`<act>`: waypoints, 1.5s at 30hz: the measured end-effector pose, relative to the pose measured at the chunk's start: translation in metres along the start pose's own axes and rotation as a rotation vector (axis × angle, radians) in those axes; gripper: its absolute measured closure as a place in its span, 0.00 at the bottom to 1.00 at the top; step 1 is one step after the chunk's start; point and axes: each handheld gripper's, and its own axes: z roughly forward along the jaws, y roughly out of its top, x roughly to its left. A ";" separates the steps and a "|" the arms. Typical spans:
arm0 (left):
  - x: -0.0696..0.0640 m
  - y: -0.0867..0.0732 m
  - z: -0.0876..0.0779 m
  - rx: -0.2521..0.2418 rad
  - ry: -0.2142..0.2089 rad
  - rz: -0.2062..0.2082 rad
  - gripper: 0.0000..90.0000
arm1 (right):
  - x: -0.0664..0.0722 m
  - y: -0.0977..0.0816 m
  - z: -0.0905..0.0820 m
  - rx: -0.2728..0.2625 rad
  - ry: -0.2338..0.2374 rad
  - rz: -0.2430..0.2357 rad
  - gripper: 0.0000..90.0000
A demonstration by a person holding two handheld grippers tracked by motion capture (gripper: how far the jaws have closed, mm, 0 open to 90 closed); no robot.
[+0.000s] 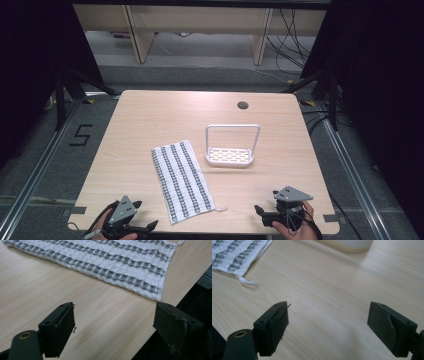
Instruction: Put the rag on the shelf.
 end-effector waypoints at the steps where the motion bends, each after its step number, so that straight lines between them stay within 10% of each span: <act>1: -0.001 0.000 0.001 -0.006 -0.007 -0.003 0.18 | 0.000 0.000 0.000 -0.006 -0.001 -0.001 0.20; 27: -0.021 0.008 0.013 -0.017 -0.070 0.035 0.22 | 0.048 0.024 0.021 -0.057 0.154 -0.180 0.39; 45: -0.040 0.016 0.027 0.066 -0.070 0.126 0.34 | 0.084 0.043 0.056 -0.001 0.225 -0.310 0.50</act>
